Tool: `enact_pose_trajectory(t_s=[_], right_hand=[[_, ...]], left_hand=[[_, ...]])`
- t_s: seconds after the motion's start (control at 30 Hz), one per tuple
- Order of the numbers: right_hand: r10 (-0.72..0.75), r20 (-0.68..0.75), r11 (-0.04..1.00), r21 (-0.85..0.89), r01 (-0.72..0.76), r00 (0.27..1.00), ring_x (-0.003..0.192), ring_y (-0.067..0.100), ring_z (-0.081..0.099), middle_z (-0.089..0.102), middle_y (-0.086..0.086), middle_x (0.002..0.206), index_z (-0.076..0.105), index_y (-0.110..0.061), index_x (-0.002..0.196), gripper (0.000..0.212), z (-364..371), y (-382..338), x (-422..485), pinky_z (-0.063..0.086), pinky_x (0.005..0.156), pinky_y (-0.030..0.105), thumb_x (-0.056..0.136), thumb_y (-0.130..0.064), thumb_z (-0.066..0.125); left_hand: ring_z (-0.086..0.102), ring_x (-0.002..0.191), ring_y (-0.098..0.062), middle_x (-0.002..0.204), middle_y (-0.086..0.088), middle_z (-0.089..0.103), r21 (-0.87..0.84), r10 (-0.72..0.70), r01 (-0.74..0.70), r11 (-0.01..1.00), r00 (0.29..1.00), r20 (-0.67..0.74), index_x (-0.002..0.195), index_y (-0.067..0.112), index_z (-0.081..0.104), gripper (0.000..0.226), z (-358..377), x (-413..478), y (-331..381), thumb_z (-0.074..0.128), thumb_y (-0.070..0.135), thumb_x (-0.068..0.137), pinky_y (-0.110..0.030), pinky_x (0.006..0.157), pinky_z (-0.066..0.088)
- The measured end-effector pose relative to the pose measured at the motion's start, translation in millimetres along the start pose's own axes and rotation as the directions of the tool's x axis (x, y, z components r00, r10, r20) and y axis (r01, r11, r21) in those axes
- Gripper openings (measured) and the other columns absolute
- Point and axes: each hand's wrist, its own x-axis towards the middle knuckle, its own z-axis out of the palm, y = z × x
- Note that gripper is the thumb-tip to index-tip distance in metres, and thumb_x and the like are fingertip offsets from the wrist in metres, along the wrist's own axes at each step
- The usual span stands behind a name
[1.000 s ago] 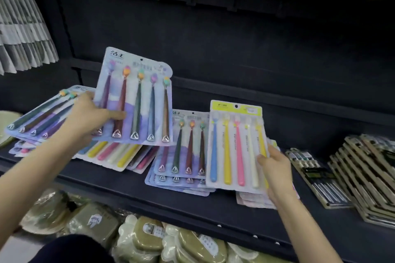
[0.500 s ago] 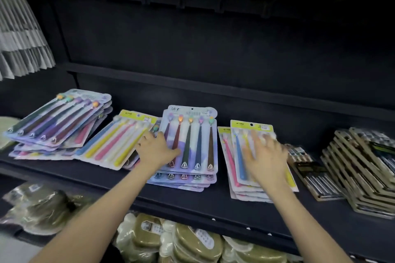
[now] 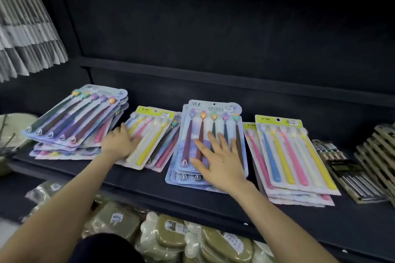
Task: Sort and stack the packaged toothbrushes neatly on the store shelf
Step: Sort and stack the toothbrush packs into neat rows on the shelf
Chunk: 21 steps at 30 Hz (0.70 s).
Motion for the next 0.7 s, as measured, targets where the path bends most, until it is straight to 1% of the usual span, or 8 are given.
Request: enact_pose_trajectory(t_s=[0.1, 0.17, 0.23, 0.3, 0.4, 0.5, 0.6, 0.7], right_hand=[[0.015, 0.007, 1.000, -0.008, -0.015, 1.000, 0.148, 0.024, -0.007, -0.001, -0.001, 0.162, 0.006, -0.046, 0.150, 0.068, -0.3, 1.0, -0.3, -0.013, 0.115, 0.049, 0.087, -0.071, 0.004], [0.017, 0.004, 1.000, -0.010, -0.017, 1.000, 0.148, 0.023, -0.008, -0.002, -0.002, 0.162, 0.004, -0.047, 0.149, 0.075, 0.0, 0.9, -1.7, -0.013, 0.115, 0.048, 0.080, -0.074, -0.006], [0.016, -0.003, 1.000, -0.015, -0.016, 1.000, 0.148, 0.022, -0.007, -0.002, -0.002, 0.162, 0.002, -0.047, 0.149, 0.078, 0.4, 1.5, -2.0, -0.012, 0.116, 0.048, 0.077, -0.076, -0.012], [0.020, -0.010, 1.000, -0.019, -0.020, 1.000, 0.149, 0.022, -0.007, -0.002, -0.002, 0.162, 0.002, -0.047, 0.149, 0.077, 0.5, 1.1, -1.2, -0.011, 0.116, 0.048, 0.079, -0.077, -0.011], [0.022, -0.016, 0.999, -0.025, -0.022, 1.000, 0.149, 0.023, -0.005, 0.000, -0.002, 0.162, 0.006, -0.047, 0.149, 0.078, 1.2, -0.2, -2.1, -0.008, 0.117, 0.050, 0.078, -0.074, -0.011], [0.022, -0.027, 1.000, -0.022, -0.022, 0.999, 0.149, 0.024, -0.002, 0.003, -0.001, 0.162, 0.009, -0.046, 0.150, 0.077, 1.3, -1.1, -2.2, -0.006, 0.118, 0.051, 0.080, -0.073, -0.009], [0.023, -0.024, 0.999, -0.031, -0.023, 0.999, 0.149, 0.024, -0.002, 0.004, -0.001, 0.162, 0.010, -0.046, 0.150, 0.077, 1.2, -1.8, -1.5, -0.008, 0.117, 0.050, 0.080, -0.073, -0.009], [0.027, -0.020, 0.999, -0.030, -0.027, 0.999, 0.149, 0.024, -0.003, 0.002, -0.002, 0.162, 0.009, -0.046, 0.150, 0.076, 1.5, -1.6, -1.9, -0.009, 0.117, 0.050, 0.080, -0.072, -0.009]], left_hand=[[0.047, 0.122, -0.038, 0.136, -0.022, 0.045, -0.109, -0.073, 0.081, 0.991, 0.995, 0.073, 0.137, 0.000, 0.034, 0.089, -6.4, 6.5, 12.2, 0.058, 0.064, 0.081, -0.040, 0.097, 0.041], [0.049, 0.116, -0.035, 0.131, -0.018, 0.046, -0.271, -0.121, 0.164, 0.948, 0.979, 0.166, 0.129, 0.003, 0.045, 0.103, -7.5, 5.7, 13.4, 0.064, 0.075, 0.058, -0.043, 0.097, 0.044], [0.048, 0.118, -0.033, 0.131, -0.015, 0.046, -0.417, -0.134, 0.226, 0.880, 0.962, 0.239, 0.127, 0.005, 0.048, 0.105, -5.6, 5.8, 10.4, 0.064, 0.070, 0.046, -0.045, 0.099, 0.044], [0.051, 0.116, -0.031, 0.130, -0.014, 0.049, -0.550, -0.114, 0.255, 0.795, 0.954, 0.278, 0.128, 0.006, 0.048, 0.098, -3.7, 9.9, 5.7, 0.073, 0.060, 0.051, -0.046, 0.098, 0.045], [0.061, 0.103, -0.030, 0.123, -0.012, 0.057, -0.692, -0.068, 0.301, 0.657, 0.937, 0.343, 0.129, 0.007, 0.045, 0.073, -4.4, 18.3, 1.2, 0.082, 0.032, 0.071, -0.045, 0.088, 0.052], [0.067, 0.085, -0.029, 0.104, -0.012, 0.066, -0.702, -0.047, 0.317, 0.638, 0.925, 0.376, 0.110, 0.008, 0.056, 0.047, -7.5, 25.4, -0.9, 0.082, 0.015, 0.072, -0.038, 0.070, 0.055], [0.070, 0.064, -0.024, 0.078, -0.009, 0.073, -0.706, -0.014, 0.321, 0.631, 0.915, 0.404, 0.085, 0.007, 0.065, 0.023, -15.1, 29.3, 1.9, 0.082, 0.014, 0.070, -0.030, 0.057, 0.054], [0.069, 0.072, -0.030, 0.085, -0.014, 0.073, -0.693, -0.053, 0.394, 0.603, 0.887, 0.458, 0.091, 0.002, 0.067, 0.027, -16.7, 32.6, 2.9, 0.081, 0.013, 0.071, -0.034, 0.063, 0.054]])
